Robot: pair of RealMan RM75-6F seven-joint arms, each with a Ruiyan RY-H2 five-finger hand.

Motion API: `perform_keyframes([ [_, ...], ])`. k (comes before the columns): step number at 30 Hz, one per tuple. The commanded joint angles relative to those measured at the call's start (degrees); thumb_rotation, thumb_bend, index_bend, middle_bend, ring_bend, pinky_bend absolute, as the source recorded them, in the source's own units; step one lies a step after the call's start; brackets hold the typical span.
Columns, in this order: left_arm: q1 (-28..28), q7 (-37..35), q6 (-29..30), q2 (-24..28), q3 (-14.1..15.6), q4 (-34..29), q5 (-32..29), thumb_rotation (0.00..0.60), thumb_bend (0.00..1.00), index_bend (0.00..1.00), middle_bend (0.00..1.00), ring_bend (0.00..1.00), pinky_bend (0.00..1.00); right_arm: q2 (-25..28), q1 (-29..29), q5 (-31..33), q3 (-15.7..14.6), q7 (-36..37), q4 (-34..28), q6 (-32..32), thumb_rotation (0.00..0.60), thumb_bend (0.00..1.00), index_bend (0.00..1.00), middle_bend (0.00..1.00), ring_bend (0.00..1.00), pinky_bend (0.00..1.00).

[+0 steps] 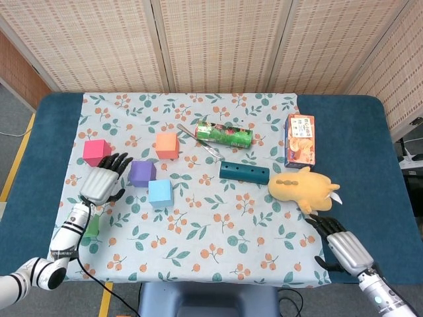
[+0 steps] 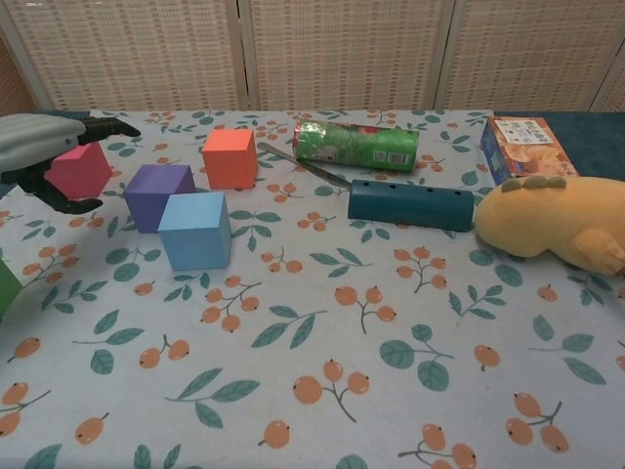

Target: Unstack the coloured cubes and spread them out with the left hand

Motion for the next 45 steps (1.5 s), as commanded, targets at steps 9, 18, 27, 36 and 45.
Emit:
perform_keyframes([
  [9, -4.6, -2.7, -5.1, -5.7, -1.6, 6.5, -0.1, 0.6, 0.38, 0.0, 0.01, 0.0, 0.11, 0.0, 0.0, 0.5, 0.3, -0.1, 0.1, 0.2, 0.6, 0.25, 0.0, 0.0, 0.0, 0.0],
  [18, -7.2, -4.2, -6.8, -10.5, -2.9, 15.0, -0.3, 0.6, 0.39, 0.0, 0.0, 0.0, 0.1, 0.3, 0.0, 1.5, 0.9, 0.7, 0.3, 0.3, 0.6, 0.25, 0.0, 0.0, 0.0, 0.0],
  [27, -13.2, -11.7, -4.7, -18.8, -9.0, 33.0, -1.4, 0.6, 0.37, 0.0, 0.0, 0.0, 0.1, 0.6, -0.2, 1.5, 0.9, 1.0, 0.0, 0.7, 0.6, 0.25, 0.0, 0.0, 0.0, 0.0],
  [36, -9.8, -20.8, 5.2, -14.4, -6.2, 26.7, 4.4, 0.6, 0.35, 0.0, 0.0, 0.0, 0.1, 0.1, 0.3, 2.6, 1.2, 0.6, 0.5, -0.7, 0.6, 0.25, 0.0, 0.0, 0.0, 0.0],
  [45, 9.6, -22.2, 22.7, 8.7, 11.8, -11.0, 18.7, 0.6, 0.34, 0.0, 0.0, 0.0, 0.08, -1.0, -0.2, 1.5, 0.9, -2.1, 0.4, 0.1, 0.6, 0.25, 0.0, 0.0, 0.0, 0.0],
])
